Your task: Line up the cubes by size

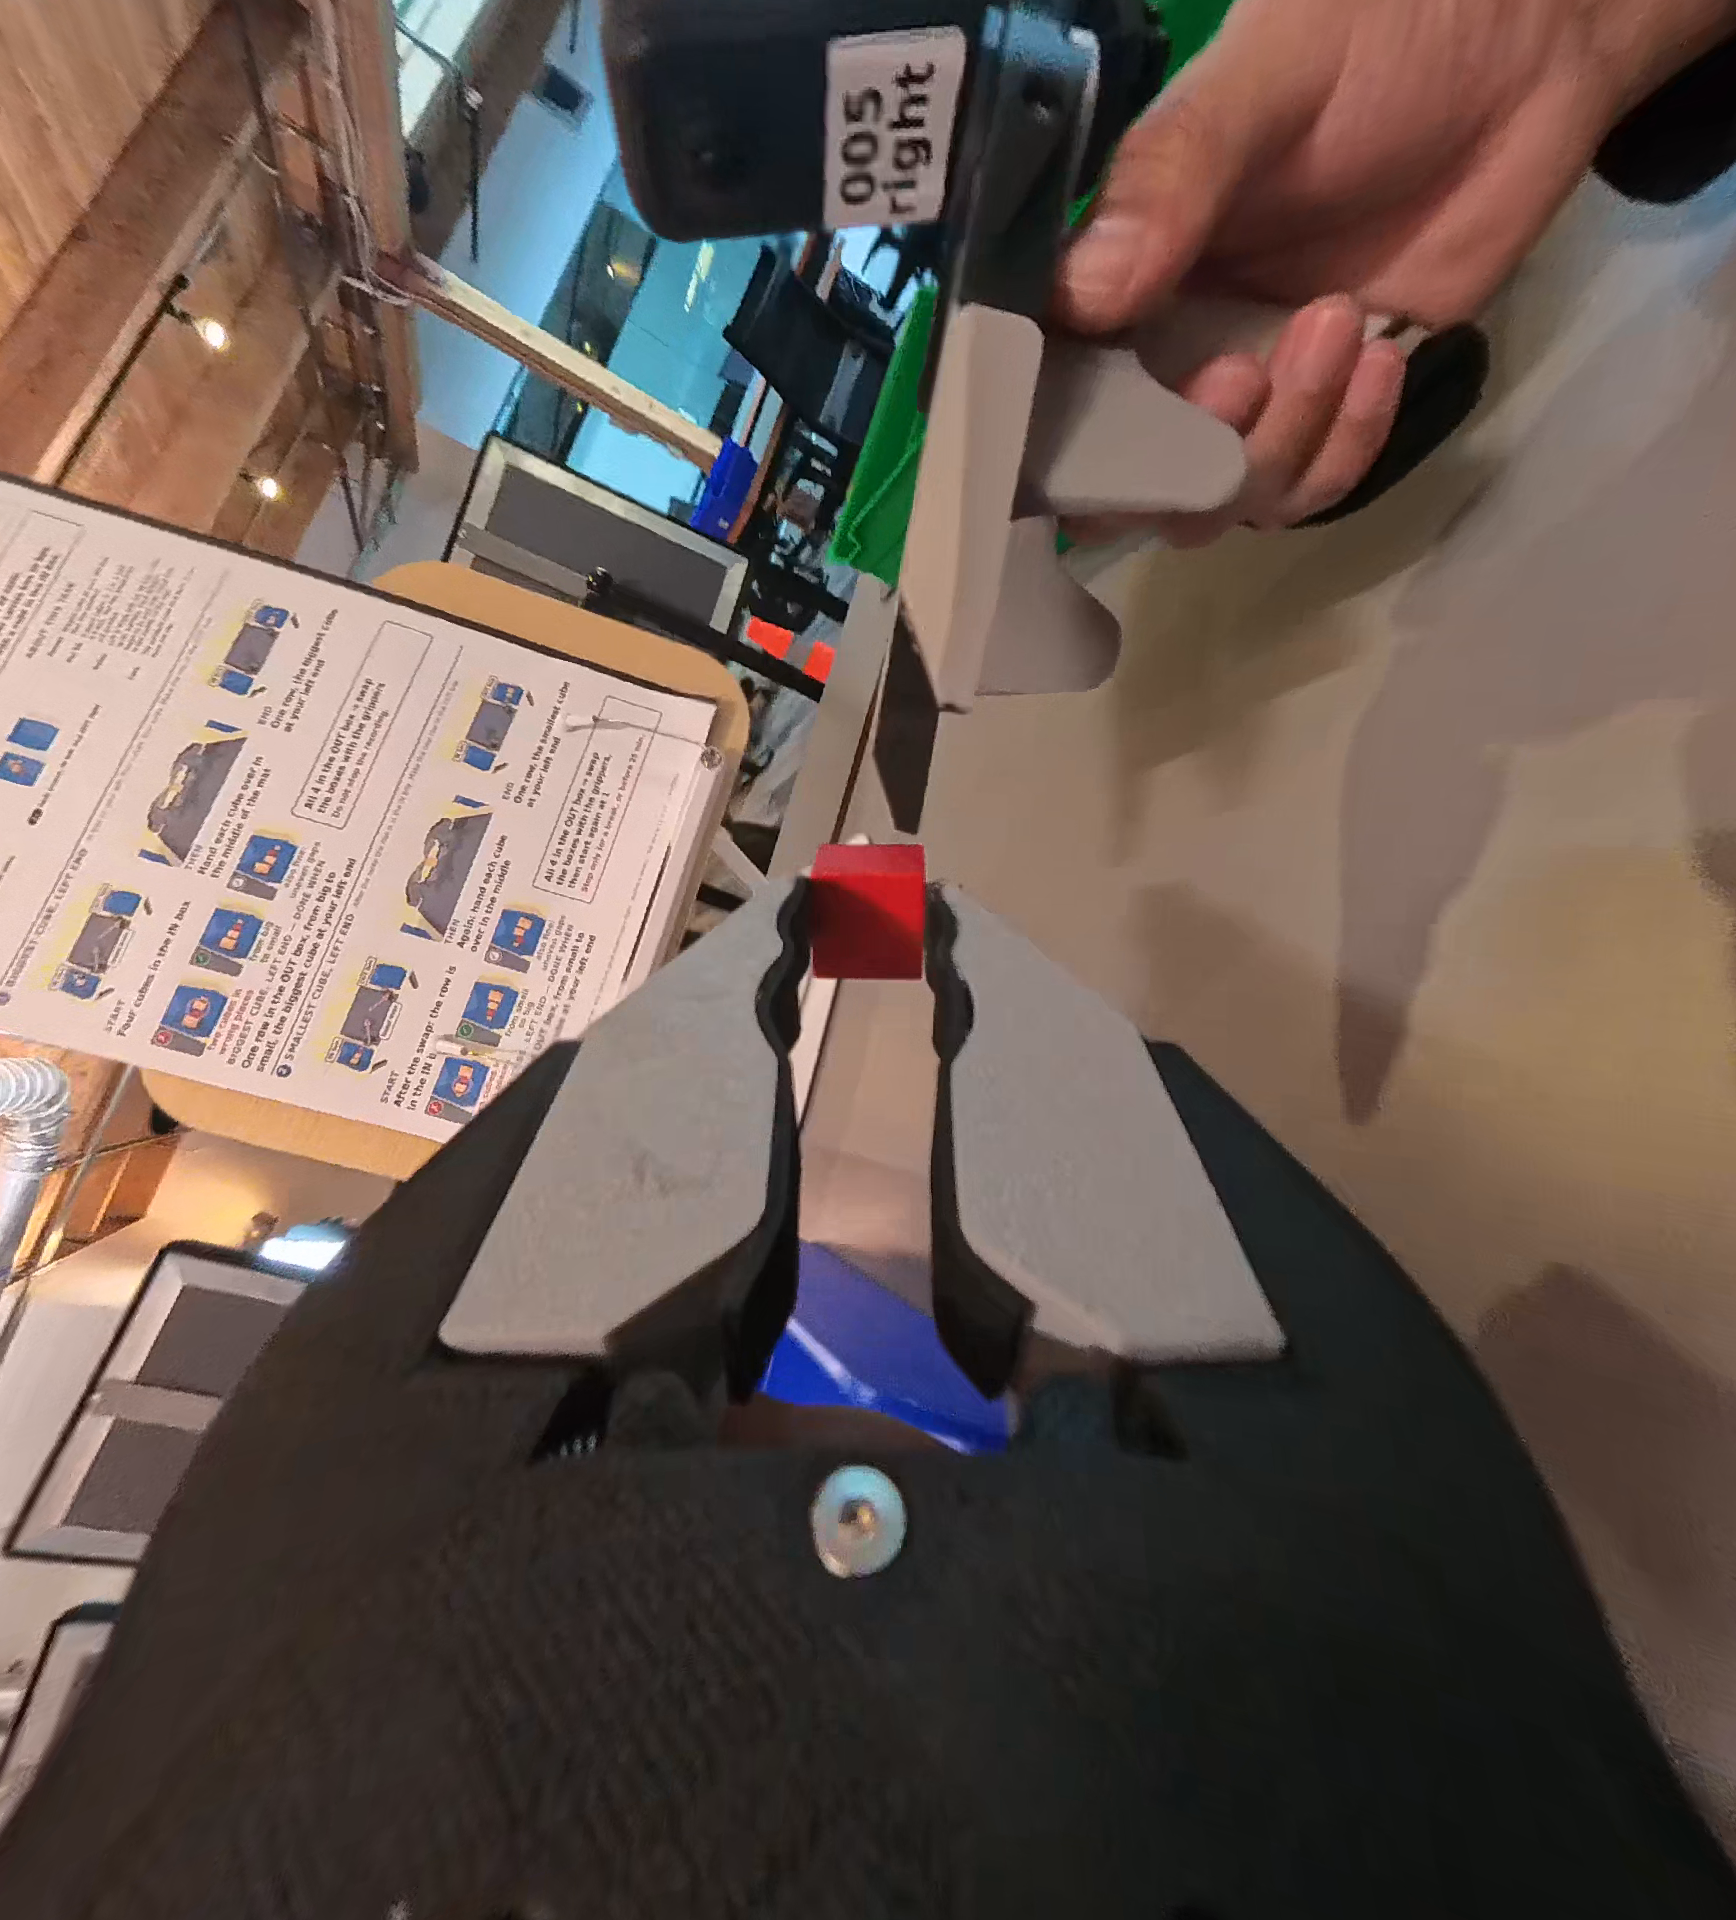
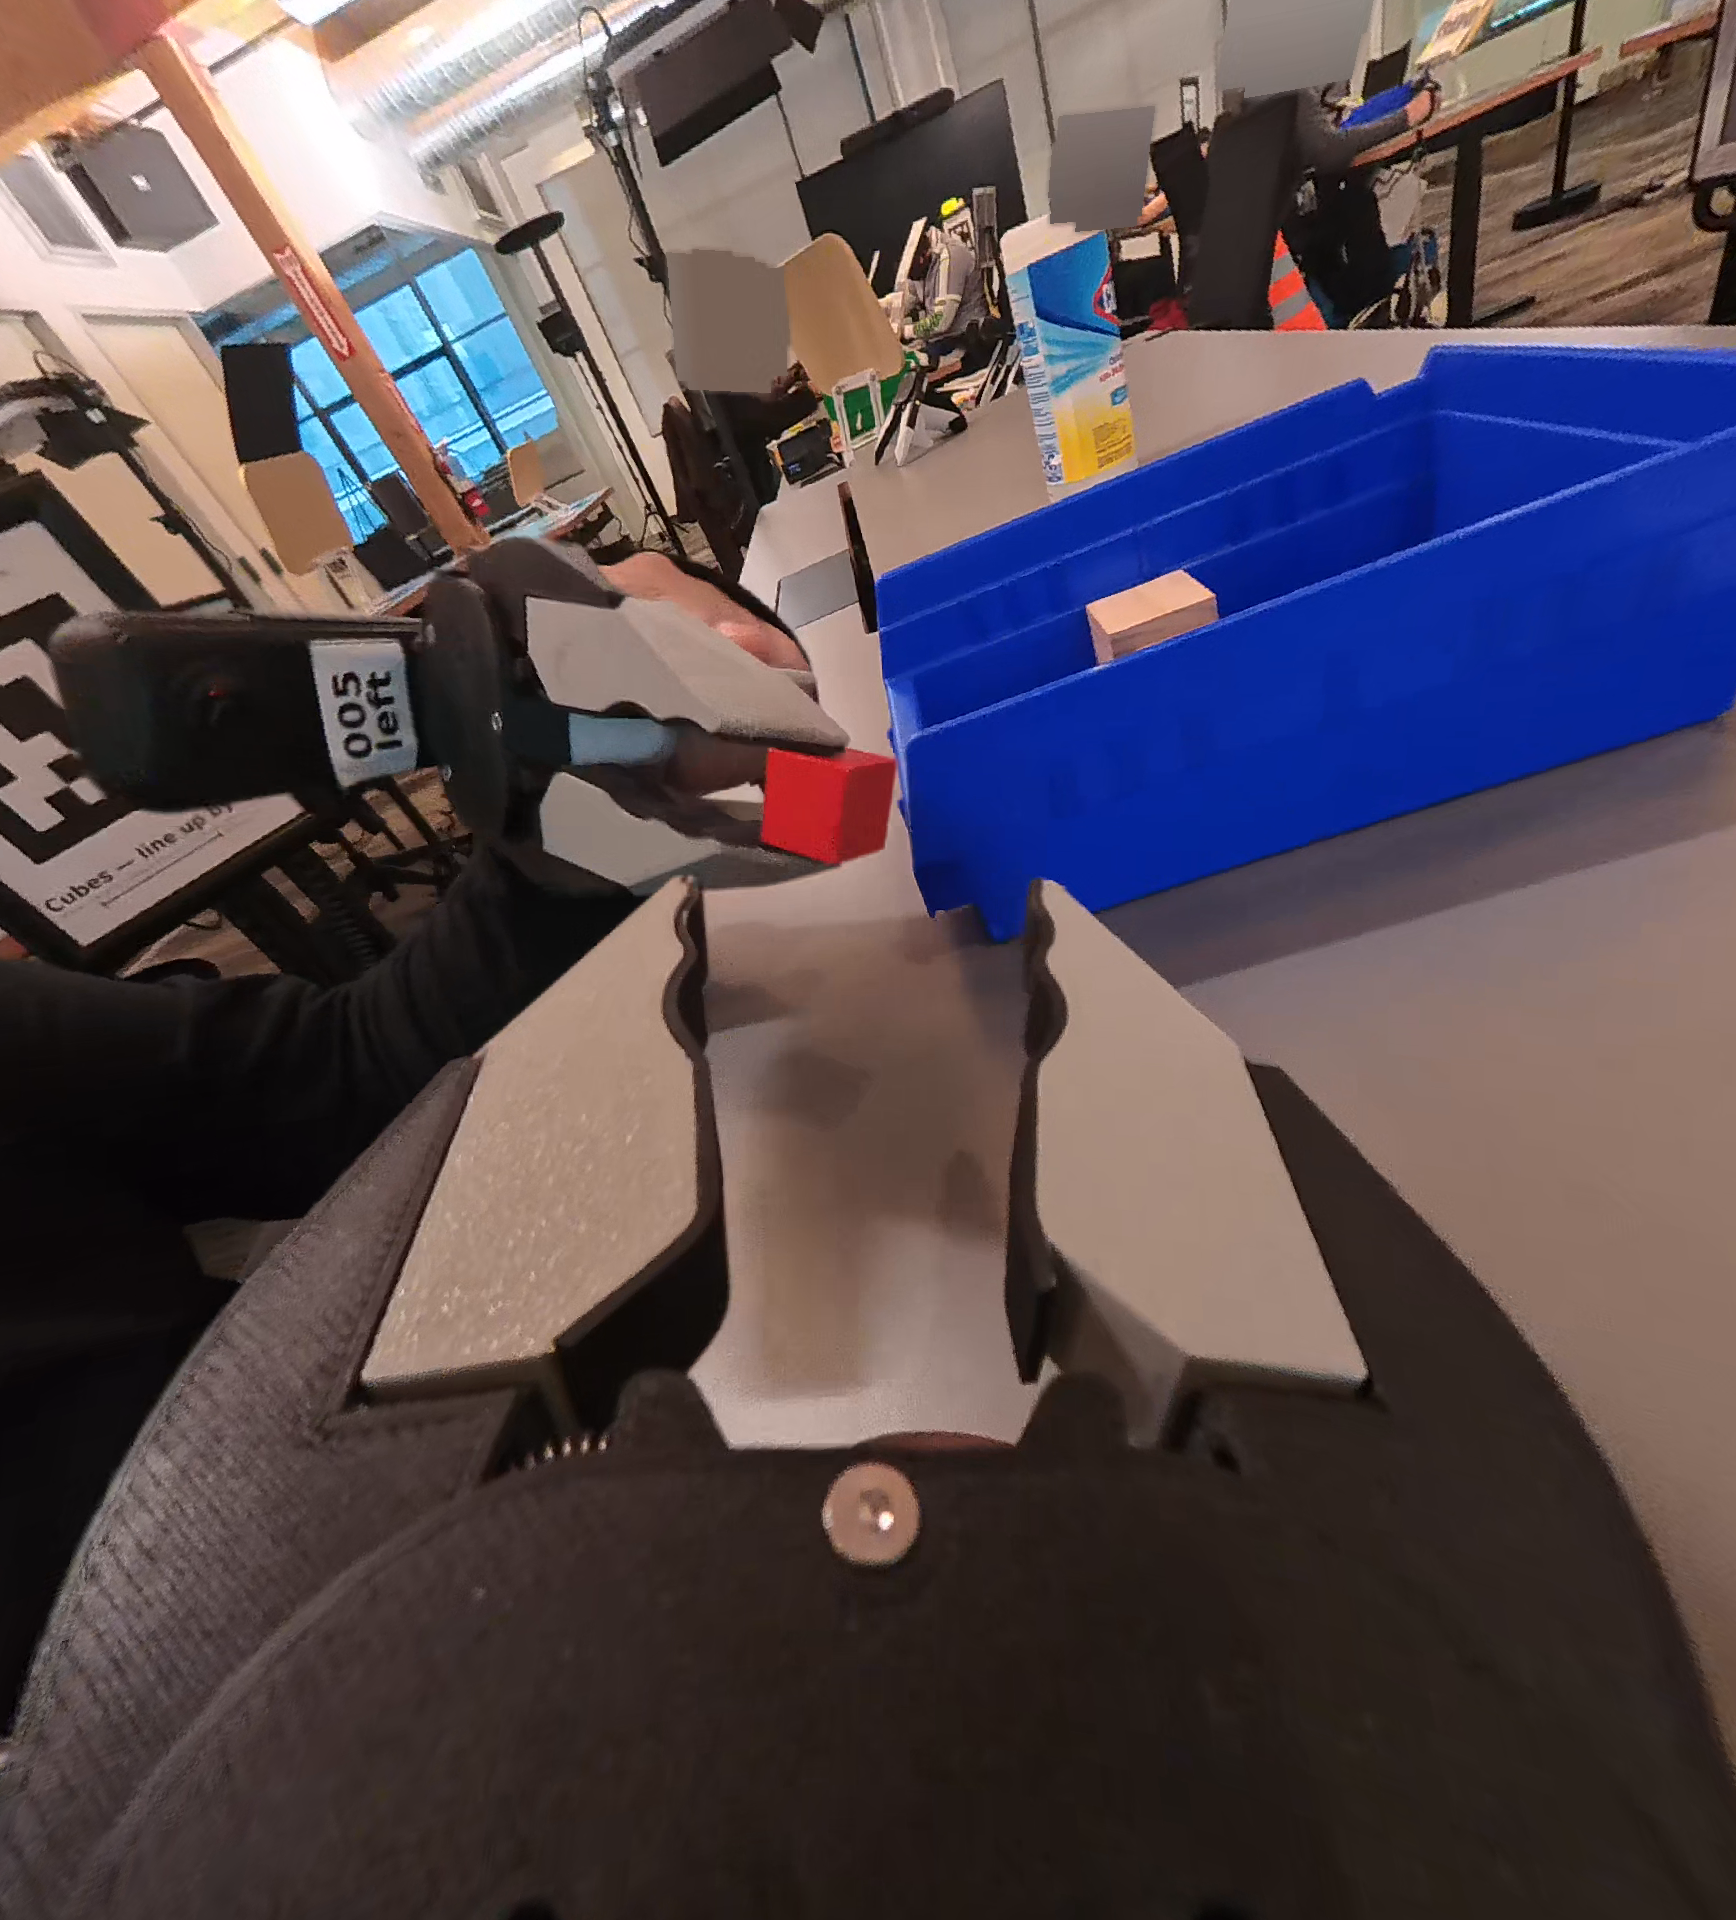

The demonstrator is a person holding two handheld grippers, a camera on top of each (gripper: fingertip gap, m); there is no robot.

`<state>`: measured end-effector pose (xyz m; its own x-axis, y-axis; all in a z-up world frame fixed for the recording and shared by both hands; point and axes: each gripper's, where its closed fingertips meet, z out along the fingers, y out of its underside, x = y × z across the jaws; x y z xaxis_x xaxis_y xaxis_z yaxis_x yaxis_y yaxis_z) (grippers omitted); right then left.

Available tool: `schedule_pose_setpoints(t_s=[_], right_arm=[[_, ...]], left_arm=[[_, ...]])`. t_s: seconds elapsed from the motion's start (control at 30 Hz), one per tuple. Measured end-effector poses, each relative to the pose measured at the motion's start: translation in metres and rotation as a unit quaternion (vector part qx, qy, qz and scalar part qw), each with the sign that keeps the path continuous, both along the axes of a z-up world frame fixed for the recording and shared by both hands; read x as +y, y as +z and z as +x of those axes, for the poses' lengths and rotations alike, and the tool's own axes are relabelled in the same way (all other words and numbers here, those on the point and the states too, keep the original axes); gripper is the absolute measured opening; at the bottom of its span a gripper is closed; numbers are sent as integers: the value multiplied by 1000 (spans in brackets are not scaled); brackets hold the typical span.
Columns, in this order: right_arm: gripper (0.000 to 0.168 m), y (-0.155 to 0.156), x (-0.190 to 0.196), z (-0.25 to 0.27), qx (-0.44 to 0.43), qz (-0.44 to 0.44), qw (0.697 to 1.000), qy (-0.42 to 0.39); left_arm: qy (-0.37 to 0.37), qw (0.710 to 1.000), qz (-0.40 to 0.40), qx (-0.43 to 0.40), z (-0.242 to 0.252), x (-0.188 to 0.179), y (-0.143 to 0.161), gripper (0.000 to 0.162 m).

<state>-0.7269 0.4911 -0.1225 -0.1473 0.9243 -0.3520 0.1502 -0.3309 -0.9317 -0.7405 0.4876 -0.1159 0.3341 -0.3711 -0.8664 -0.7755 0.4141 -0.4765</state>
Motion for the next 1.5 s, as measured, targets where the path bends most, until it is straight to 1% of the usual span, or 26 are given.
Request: schedule_pose_setpoints(t_s=[0.1,0.17,0.23,0.37,0.5,0.57,0.63,0.73,0.9,1.03,1.17,1.3,1.4,1.5], right_arm=[[56,-5,1,-3,-11,6,1000,-10],[51,-11,8,-5,-26,20,999,-40],[50,-14,12,-7,-35,29,997,-56],[51,-18,6,-12,-43,29,997,-51],[49,-26,11,-16,-60,18,995,-72],[39,-27,14,-17,-61,11,995,-79],[23,-29,15,-16,-64,5,995,-81],[20,-31,17,-16,-66,1,994,-84],[19,-33,18,-16,-67,-19,994,-80],[19,-31,19,-15,-65,-14,994,-84],[18,-22,22,-11,-46,-19,994,-92],[18,-11,28,-4,-18,-49,994,-91],[18,-6,30,0,-2,-66,994,-89],[18,5,26,5,15,-50,995,-81]], left_arm=[[26,999,-1,36,2,7,-9,18],[44,998,-7,53,2,12,-15,19],[54,996,-12,67,3,16,-21,19],[55,995,-17,77,11,19,-28,19],[63,994,-21,84,15,24,-32,19],[73,993,-25,86,15,27,-34,19],[77,993,-26,88,16,28,-35,19],[79,992,-25,91,19,29,-36,19],[84,992,-22,96,19,31,-38,19],[85,993,-21,84,20,31,-36,19],[82,995,-18,53,20,30,-27,19],[80,996,-18,29,10,25,-18,17],[96,995,-10,16,-2,26,-10,16],[123,992,-4,1,-17,28,-1,13]])
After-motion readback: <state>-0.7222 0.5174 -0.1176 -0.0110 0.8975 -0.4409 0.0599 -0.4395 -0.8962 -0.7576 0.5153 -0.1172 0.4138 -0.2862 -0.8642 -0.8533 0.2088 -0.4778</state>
